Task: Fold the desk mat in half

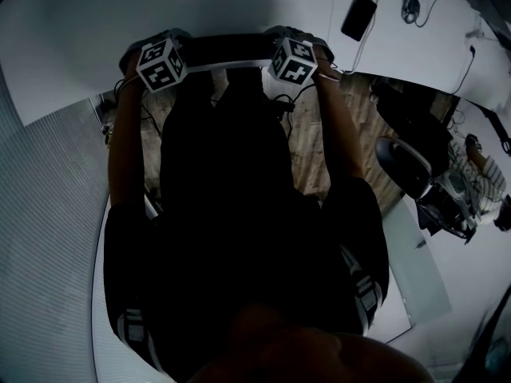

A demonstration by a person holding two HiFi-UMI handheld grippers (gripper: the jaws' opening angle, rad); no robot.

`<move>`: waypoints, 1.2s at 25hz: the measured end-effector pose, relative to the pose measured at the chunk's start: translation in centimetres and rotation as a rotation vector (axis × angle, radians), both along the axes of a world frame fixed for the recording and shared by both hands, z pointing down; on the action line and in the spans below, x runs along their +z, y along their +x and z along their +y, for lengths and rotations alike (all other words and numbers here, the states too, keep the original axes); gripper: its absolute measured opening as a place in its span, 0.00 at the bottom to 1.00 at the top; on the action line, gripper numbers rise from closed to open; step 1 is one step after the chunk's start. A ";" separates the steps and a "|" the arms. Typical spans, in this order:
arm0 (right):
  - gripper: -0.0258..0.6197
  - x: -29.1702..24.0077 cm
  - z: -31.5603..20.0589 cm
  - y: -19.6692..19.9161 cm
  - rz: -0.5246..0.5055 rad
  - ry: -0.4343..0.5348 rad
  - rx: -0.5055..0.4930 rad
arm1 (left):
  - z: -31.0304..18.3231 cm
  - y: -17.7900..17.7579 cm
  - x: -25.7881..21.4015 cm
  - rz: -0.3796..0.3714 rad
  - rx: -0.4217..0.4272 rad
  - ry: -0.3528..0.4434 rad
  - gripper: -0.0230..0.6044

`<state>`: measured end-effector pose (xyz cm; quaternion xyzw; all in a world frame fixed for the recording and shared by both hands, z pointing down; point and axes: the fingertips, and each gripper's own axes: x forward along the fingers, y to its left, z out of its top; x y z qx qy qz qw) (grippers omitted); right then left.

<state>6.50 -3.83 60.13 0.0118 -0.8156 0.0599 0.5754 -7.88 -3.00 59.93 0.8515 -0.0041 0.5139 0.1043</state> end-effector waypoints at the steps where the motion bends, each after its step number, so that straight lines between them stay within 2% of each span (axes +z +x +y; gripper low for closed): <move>1: 0.06 0.2 -0.1 0.1 0.000 0.000 0.000 | -0.1 0.1 0.2 -0.004 0.000 -0.001 0.06; 15: 0.06 2.0 -1.1 0.1 0.005 -0.031 -0.008 | -1.6 0.2 2.4 -0.022 -0.015 -0.048 0.06; 30: 0.06 3.8 -2.7 0.3 -0.012 -0.042 0.017 | -3.0 0.6 4.3 -0.042 -0.039 -0.060 0.06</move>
